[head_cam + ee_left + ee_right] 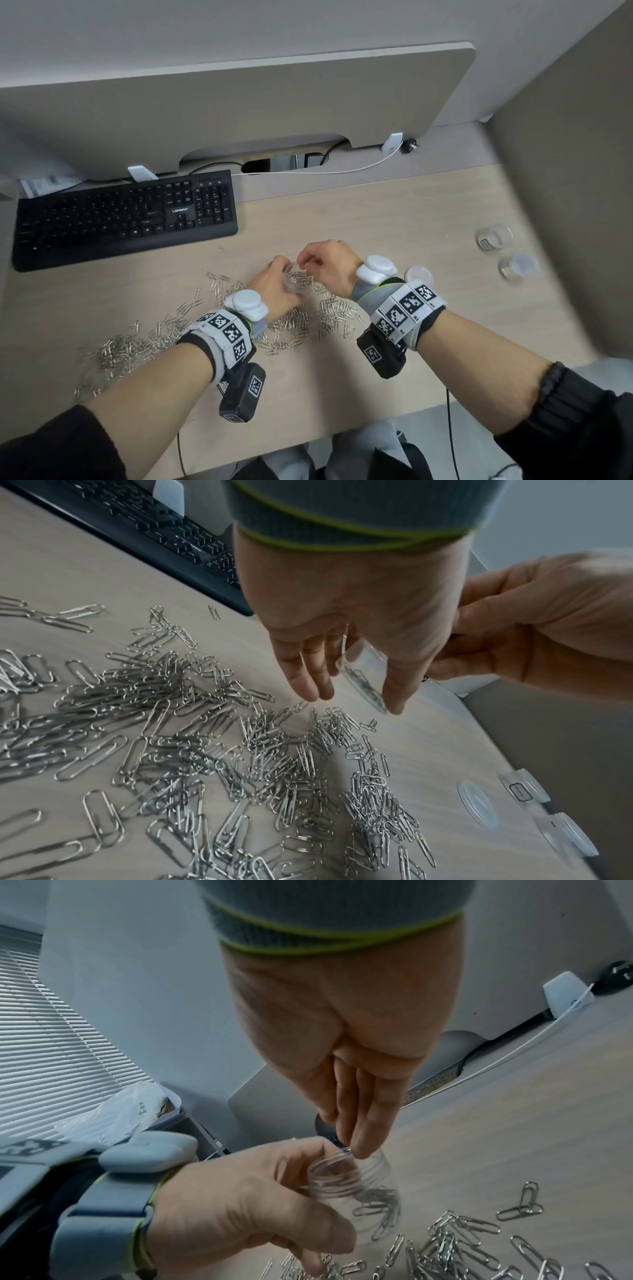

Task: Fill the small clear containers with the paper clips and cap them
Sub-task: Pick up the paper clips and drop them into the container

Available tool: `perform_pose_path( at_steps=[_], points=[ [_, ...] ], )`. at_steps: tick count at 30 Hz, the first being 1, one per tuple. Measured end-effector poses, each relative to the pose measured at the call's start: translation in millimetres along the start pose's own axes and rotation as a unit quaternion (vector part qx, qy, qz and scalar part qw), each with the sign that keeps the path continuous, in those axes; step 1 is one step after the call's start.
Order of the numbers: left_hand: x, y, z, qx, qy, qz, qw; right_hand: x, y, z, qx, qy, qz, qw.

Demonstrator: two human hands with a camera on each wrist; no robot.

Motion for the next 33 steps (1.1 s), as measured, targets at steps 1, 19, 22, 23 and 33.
perform_pose_path(
  at_steps=[1,19,22,23,33],
  points=[
    [1.6,-1.0,-0.7,-0.003,-0.001,-0.005,1.000,-3.2,-1.1,-2.5,-0.004,0.005,-0.010,1.000],
    [52.7,-26.7,14.0,-0.001,-0.029,0.017,0.999,-109.1,21.0,-55.7,0.009,0.214,0.206,0.955],
    [62.4,-30.4,17.6,-0.014,-0.043,0.004,0.999,-80.1,46.8,-58.4,0.028,0.159,0.208,0.965],
    [63.7,-30.7,18.4,-0.015,-0.044,0.002,0.999,-74.2,58.1,-57.5,0.039,0.145,0.215,0.965],
    [70.2,-32.0,27.6,-0.006,-0.046,-0.006,0.999,-51.9,99.1,-52.9,0.065,0.112,0.282,0.951]
  ],
)
Point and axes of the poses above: each hand's wrist, its own z-axis away from the middle knuckle, its own y-axis out of the palm, x = y × z, the point moved 9 cm from there along -z, towards the middle knuckle, and after that the axes turned 10 degrees about y, right-handed, at the moved point
